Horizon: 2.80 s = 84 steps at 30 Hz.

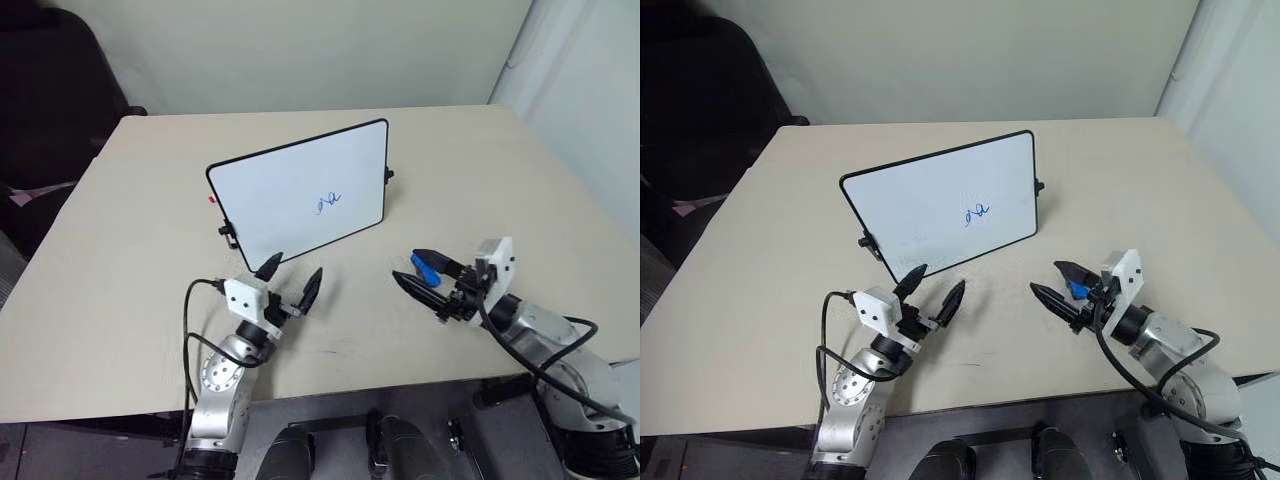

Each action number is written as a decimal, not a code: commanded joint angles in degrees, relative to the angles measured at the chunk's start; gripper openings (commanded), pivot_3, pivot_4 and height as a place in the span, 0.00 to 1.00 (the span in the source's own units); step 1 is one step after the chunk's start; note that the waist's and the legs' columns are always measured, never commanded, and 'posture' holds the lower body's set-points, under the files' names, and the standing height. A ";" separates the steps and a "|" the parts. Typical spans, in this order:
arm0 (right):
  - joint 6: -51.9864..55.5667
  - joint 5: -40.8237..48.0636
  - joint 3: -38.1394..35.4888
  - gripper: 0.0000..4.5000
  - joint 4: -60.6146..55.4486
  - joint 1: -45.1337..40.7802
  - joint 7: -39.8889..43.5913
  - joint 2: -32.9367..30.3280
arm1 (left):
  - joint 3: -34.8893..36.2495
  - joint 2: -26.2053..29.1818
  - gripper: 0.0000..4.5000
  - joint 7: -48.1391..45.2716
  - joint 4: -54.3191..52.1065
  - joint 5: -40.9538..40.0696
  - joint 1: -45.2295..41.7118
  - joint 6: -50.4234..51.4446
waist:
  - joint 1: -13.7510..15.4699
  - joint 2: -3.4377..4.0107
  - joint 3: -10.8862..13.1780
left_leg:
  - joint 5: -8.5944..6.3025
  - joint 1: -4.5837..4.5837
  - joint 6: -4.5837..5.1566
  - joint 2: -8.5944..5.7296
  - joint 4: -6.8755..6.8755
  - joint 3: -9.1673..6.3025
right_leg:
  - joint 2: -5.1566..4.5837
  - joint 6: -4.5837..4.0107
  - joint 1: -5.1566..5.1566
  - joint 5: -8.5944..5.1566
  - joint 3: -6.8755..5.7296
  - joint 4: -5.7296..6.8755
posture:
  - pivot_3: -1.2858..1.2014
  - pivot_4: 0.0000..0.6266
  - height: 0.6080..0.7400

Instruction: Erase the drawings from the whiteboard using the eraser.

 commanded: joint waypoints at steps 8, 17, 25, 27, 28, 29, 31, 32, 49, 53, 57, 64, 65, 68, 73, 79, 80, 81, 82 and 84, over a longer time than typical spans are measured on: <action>5.45 2.34 -1.59 0.79 -1.65 -1.81 -3.18 -0.89 | 0.88 0.30 1.00 -0.91 -1.66 -2.10 0.41 -0.99 | 0.00 0.00 0.00 | -0.04 0.00 0.04 -0.02 0.00 0.01 | -0.01 0.05 0.00 -0.03 0.02 0.00 | 0.52 0.24 0.98; 20.78 -6.87 1.64 0.79 3.23 -12.90 -15.43 -7.02 | -0.31 -1.22 1.00 -2.14 -0.72 -2.97 0.20 -1.10 | 0.01 -0.01 0.01 | -0.03 0.06 0.04 -0.05 0.01 0.02 | -0.03 0.05 0.04 -0.03 0.11 0.00 | 0.52 0.24 0.98; 36.83 -7.73 3.60 0.79 10.55 -21.67 -16.47 -9.25 | -0.77 -2.34 1.00 -2.01 -0.43 -2.06 -0.14 -1.93 | 0.11 -0.01 0.01 | -0.09 0.04 0.13 -0.06 -0.04 0.02 | -0.01 0.17 0.01 -0.10 0.10 0.00 | 0.52 0.24 0.98; 38.33 -7.44 3.62 0.79 11.14 -22.49 -15.98 -9.09 | -0.90 -2.45 1.00 -2.47 -0.34 -2.50 -0.22 -1.85 | 0.14 0.00 0.01 | -0.10 0.03 0.15 -0.08 -0.04 0.03 | -0.02 0.24 0.00 -0.16 0.11 0.00 | 0.52 0.24 0.98; 39.23 -7.06 3.54 0.79 11.36 -22.87 -15.58 -9.02 | -1.15 -2.63 1.00 -2.52 -0.42 -2.55 -0.14 -1.77 | 0.15 0.00 0.02 | -0.11 0.02 0.16 -0.10 -0.04 0.04 | -0.02 0.26 -0.01 -0.19 0.12 0.00 | 0.52 0.24 0.98; 39.93 -6.80 3.59 0.79 11.48 -23.17 -15.18 -9.05 | -1.38 -2.82 1.00 -2.45 -0.48 -2.46 -0.06 -1.74 | 0.15 0.00 0.01 | -0.11 0.03 0.16 -0.13 -0.03 0.04 | -0.02 0.28 -0.02 -0.21 0.15 0.00 | 0.52 0.24 0.98; 40.98 -6.80 4.12 0.79 11.46 -23.43 -14.63 -9.36 | -1.56 -3.20 1.00 -2.01 -0.53 -2.09 0.11 -1.93 | 0.18 0.00 0.01 | -0.14 0.02 0.21 -0.17 -0.03 0.05 | -0.02 0.32 -0.02 -0.26 0.18 0.00 | 0.52 0.24 0.98; 41.49 -6.97 4.22 0.79 11.69 -23.61 -14.68 -9.18 | -1.51 -3.32 1.00 -1.86 -0.58 -2.12 0.21 -1.95 | 0.21 0.00 0.01 | -0.15 0.02 0.23 -0.19 -0.03 0.05 | -0.03 0.33 -0.02 -0.29 0.18 0.00 | 0.52 0.24 0.98; 44.09 -7.41 5.65 0.51 15.96 -24.46 -13.45 -7.32 | -1.27 -3.37 1.00 -1.51 -2.92 -2.34 2.65 -1.43 | 0.26 0.00 0.01 | -0.30 0.22 0.47 -0.28 -0.01 0.49 | 0.05 0.46 -0.08 -0.37 0.89 0.06 | 0.52 0.24 0.98; 44.26 -7.50 5.53 0.51 16.41 -24.66 -12.96 -7.01 | -1.17 -3.19 1.00 -1.48 -3.49 -2.35 3.10 -1.41 | 0.22 -0.01 0.01 | -0.36 0.31 0.57 -0.28 0.00 0.70 | 0.06 0.49 -0.07 -0.36 1.08 0.08 | 0.52 0.24 0.98; 43.72 -7.52 5.69 0.31 15.76 -24.32 -12.28 -7.45 | -1.34 -3.09 1.00 -1.53 -4.19 -2.44 3.50 -1.18 | 0.21 0.00 0.01 | -0.40 0.35 0.65 -0.24 0.00 0.87 | 0.07 0.50 -0.08 -0.36 1.17 0.09 | 0.52 0.24 0.98; 43.68 -7.16 5.48 0.05 13.97 -23.60 -11.32 -7.80 | -1.61 -3.27 1.00 -1.48 -4.80 -2.58 3.95 -0.93 | 0.20 -0.01 0.01 | -0.45 0.37 0.72 -0.21 0.00 1.08 | 0.08 0.54 -0.13 -0.37 1.29 0.10 | 0.52 0.24 0.98; 43.68 -6.78 5.21 0.05 13.34 -23.54 -11.01 -7.78 | -1.63 -3.27 1.00 -1.50 -4.85 -2.61 3.98 -0.89 | 0.19 0.00 0.01 | -0.45 0.37 0.72 -0.21 0.01 1.09 | 0.07 0.55 -0.14 -0.37 1.30 0.10 | 0.52 0.24 0.98; 42.29 -5.50 4.25 0.05 10.50 -23.33 -9.73 -7.33 | -1.79 -3.35 1.00 -1.58 -4.98 -2.72 4.08 -0.77 | 0.19 0.00 0.01 | -0.46 0.34 0.75 -0.21 0.00 1.19 | 0.08 0.56 -0.19 -0.37 1.34 0.10 | 0.52 0.24 0.98; 38.92 -3.64 3.82 0.05 5.46 -25.22 -9.35 -3.57 | -1.79 -3.36 1.00 -1.56 -5.36 -2.86 4.30 -0.55 | 0.15 -0.01 0.01 | -0.49 0.34 0.80 -0.23 0.01 1.36 | 0.10 0.58 -0.24 -0.38 1.37 0.11 | 0.52 0.24 0.98; 33.65 -8.44 7.24 0.05 14.74 -33.38 -15.44 7.65 | -0.81 -2.51 1.00 -1.88 -5.61 -3.71 4.14 0.17 | -0.24 -0.01 0.01 | -0.50 0.37 0.83 -0.18 0.07 1.40 | 0.10 0.51 -0.36 -0.29 1.41 0.22 | 0.52 0.24 0.98; 32.42 -9.50 8.01 0.05 16.81 -34.60 -16.18 9.26 | -0.66 -2.31 1.00 -1.93 -5.65 -3.88 4.08 0.31 | -0.23 -0.01 0.01 | -0.50 0.37 0.83 -0.16 0.07 1.39 | 0.09 0.46 -0.40 -0.26 1.41 0.22 | 0.52 0.24 0.98; 31.29 -10.43 8.65 0.05 18.44 -35.57 -16.73 10.59 | -0.49 -2.10 1.00 -2.00 -5.69 -4.08 4.01 0.46 | -0.24 -0.01 0.01 | -0.50 0.36 0.83 -0.15 0.05 1.38 | 0.08 0.44 -0.44 -0.24 1.41 0.25 | 0.52 0.24 0.98; 29.94 -11.51 9.35 0.05 20.21 -36.52 -17.28 12.01 | -0.36 -1.87 1.00 -2.05 -5.71 -4.27 3.93 0.60 | -0.21 -0.01 0.01 | -0.50 0.35 0.83 -0.14 0.05 1.38 | 0.07 0.39 -0.49 -0.20 1.41 0.28 | 0.52 0.24 0.98; 28.03 -13.17 10.26 0.05 23.26 -38.03 -18.17 14.34 | -0.13 -1.49 1.00 -2.19 -5.81 -4.59 3.91 0.82 | -0.09 -0.01 0.01 | -0.50 0.25 0.83 -0.13 0.04 1.37 | 0.04 -0.04 -0.64 0.07 1.41 0.34 | 0.52 0.24 0.98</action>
